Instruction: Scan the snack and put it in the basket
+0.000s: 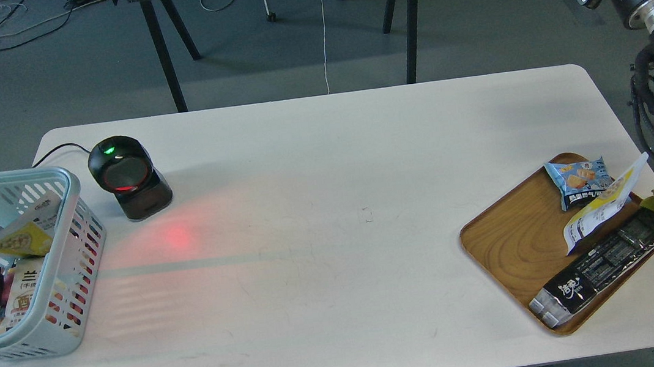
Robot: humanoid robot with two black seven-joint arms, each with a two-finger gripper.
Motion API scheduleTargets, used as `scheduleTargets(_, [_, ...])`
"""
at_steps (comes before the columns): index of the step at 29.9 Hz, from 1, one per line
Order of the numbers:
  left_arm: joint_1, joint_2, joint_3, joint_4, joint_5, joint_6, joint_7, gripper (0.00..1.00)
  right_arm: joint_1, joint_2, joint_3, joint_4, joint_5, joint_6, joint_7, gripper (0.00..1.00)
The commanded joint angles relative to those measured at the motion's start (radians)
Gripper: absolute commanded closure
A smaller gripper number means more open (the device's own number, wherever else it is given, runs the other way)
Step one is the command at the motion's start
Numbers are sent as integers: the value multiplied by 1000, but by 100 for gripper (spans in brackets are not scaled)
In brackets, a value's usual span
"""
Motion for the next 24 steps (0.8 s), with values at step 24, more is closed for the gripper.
scheduleTargets(24, [26, -641, -194, 608, -814, -77, 123, 0, -27, 109, 199, -130, 11, 34, -129, 1])
